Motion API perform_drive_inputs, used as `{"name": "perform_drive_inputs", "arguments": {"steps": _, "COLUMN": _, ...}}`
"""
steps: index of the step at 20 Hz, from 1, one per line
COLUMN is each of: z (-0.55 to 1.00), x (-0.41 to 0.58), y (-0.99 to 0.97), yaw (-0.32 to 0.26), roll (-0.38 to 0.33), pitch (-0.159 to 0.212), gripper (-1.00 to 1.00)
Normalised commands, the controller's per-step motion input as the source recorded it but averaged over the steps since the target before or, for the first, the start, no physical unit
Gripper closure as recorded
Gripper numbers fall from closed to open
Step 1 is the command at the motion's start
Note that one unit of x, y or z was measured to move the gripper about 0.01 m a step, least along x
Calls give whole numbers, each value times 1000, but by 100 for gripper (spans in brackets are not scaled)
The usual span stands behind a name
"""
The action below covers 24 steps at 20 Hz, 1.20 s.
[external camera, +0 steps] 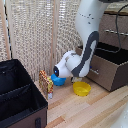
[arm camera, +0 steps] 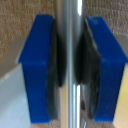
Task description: Move your gripper towards the bottom drawer handle. Grasp the handle gently with your gripper. Apply gentle outward force to slide the bottom drawer open.
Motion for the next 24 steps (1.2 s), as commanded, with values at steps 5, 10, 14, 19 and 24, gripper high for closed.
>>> {"name": "perform_drive_inputs", "arguments": {"steps": 5, "z": 152, "x": 0, "y": 7, "yaw": -5, "roll": -2, "pitch": 0, "gripper": -100}}
{"name": "perform_drive_inputs", "arguments": {"steps": 10, "z": 346, "x": 79, "y": -1, "yaw": -2, "roll": -4, "pitch": 5, "gripper": -100}}
{"name": "perform_drive_inputs", "arguments": {"steps": 14, "z": 591, "x": 176, "y": 0, "yaw": -9, "roll": -1, "pitch": 5, "gripper": -100}}
{"name": "perform_drive_inputs", "arguments": {"steps": 19, "z": 628, "x": 66, "y": 79, "yaw": -123, "roll": 57, "pitch": -4, "gripper": -100}}
{"name": "perform_drive_inputs", "arguments": {"steps": 24, "z": 490, "x": -62, "y": 7, "yaw": -177, "roll": 217, "pitch": 4, "gripper": -100}}
